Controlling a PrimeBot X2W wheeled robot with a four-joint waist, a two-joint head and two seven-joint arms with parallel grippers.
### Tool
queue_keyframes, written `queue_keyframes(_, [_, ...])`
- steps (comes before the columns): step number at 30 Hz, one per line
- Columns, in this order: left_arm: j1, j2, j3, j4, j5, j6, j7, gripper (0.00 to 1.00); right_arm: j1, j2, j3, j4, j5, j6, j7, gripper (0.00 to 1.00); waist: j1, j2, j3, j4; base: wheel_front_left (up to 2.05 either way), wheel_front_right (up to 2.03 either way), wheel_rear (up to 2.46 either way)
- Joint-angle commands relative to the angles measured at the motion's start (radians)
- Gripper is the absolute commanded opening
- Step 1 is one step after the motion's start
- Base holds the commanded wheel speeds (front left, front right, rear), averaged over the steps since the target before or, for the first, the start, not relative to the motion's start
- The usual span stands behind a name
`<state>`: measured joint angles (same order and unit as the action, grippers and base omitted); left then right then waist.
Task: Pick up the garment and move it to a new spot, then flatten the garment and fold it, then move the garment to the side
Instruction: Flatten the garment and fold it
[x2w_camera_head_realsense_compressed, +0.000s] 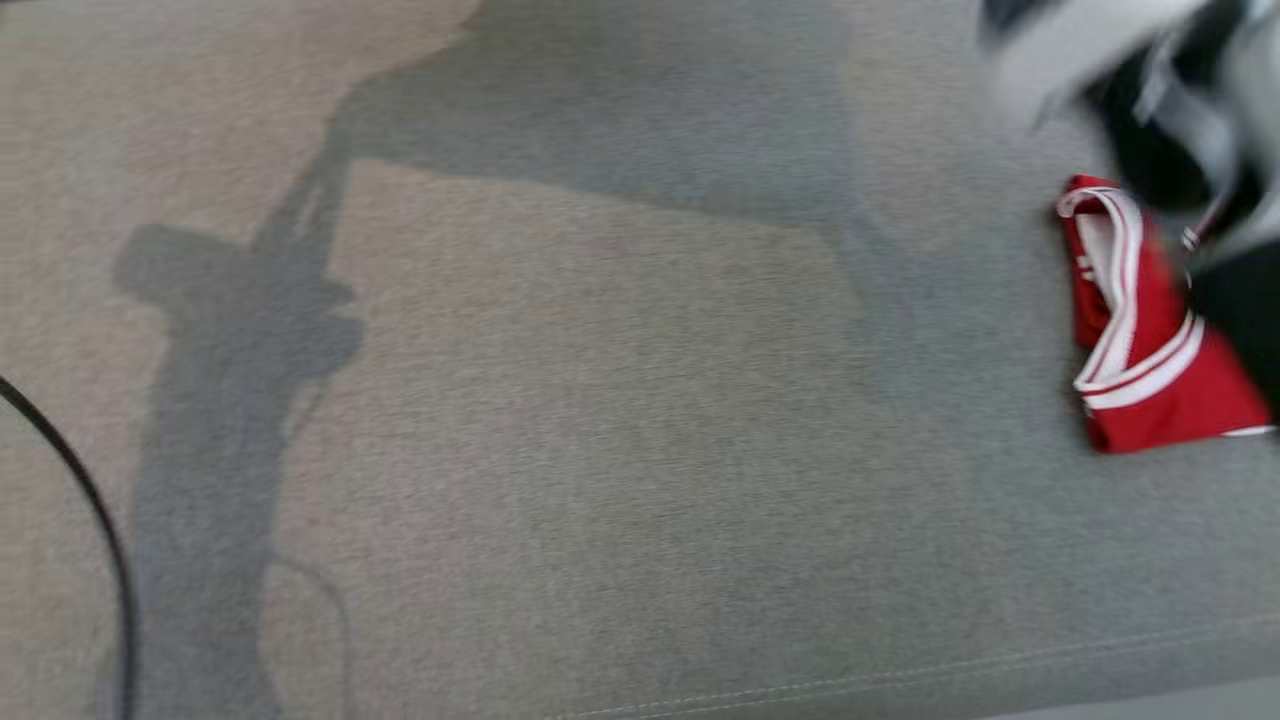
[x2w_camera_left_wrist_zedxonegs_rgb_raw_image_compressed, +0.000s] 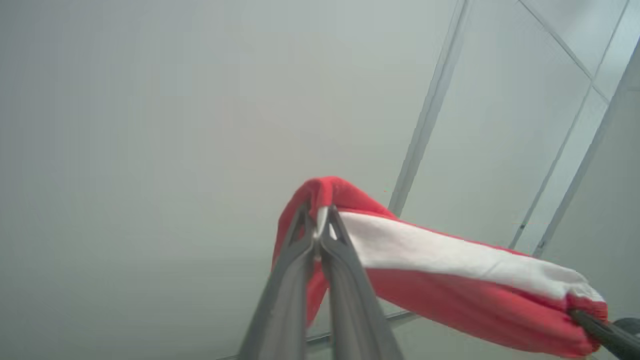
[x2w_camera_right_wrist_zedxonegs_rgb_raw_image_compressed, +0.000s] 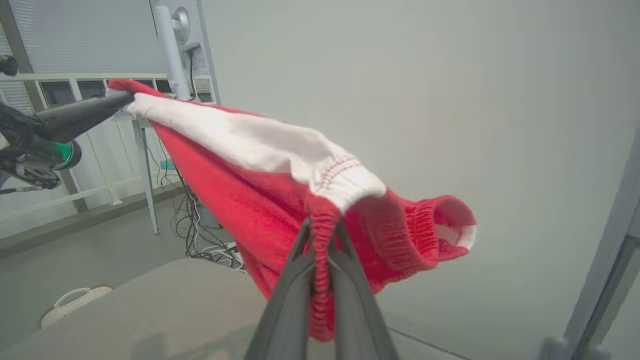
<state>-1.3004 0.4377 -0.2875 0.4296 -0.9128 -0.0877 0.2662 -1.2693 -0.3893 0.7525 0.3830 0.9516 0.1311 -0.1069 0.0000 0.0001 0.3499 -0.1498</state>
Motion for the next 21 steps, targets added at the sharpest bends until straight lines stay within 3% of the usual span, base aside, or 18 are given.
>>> queue_keyframes(1, [0.112, 0.033, 0.021, -0.037, -0.009, -0.004, -0.032, 0.0, 0.109, -0.022, 0.036, -0.037, 0.024, 0.0, -0.009, 0.0, 0.0, -0.0001, 0.017, 0.04, 0.0, 0.0, 0.0])
queue_keyframes(4, [0.383, -0.007, 0.017, -0.094, -0.043, 0.007, -0.101, 0.0, 0.28, -0.091, 0.119, -0.053, 0.04, 0.0, -0.037, 0.0, 0.0, -0.0001, 0.029, 0.076, 0.0, 0.0, 0.0])
queue_keyframes(9, [0.75, -0.068, -0.009, -0.157, -0.049, 0.052, -0.21, 0.0, 0.497, -0.135, 0.196, -0.046, 0.12, 0.0, -0.085, 0.0, 0.0, -0.0001, 0.037, 0.105, 0.0, 0.0, 0.0])
queue_keyframes(12, [0.874, -0.079, -0.013, -0.205, -0.043, 0.069, -0.257, 0.0, 0.57, -0.152, 0.212, -0.062, 0.147, 0.0, -0.118, 0.0, 0.0, -0.0001, 0.028, 0.114, 0.0, 0.0, 0.0])
queue_keyframes(21, [1.109, -0.038, -0.028, -0.413, 0.038, 0.211, -0.293, 0.0, 0.72, -0.229, 0.208, -0.142, 0.085, 0.0, -0.152, 0.0, 0.0, -0.0001, -0.023, 0.144, 0.0, 0.0, 0.0])
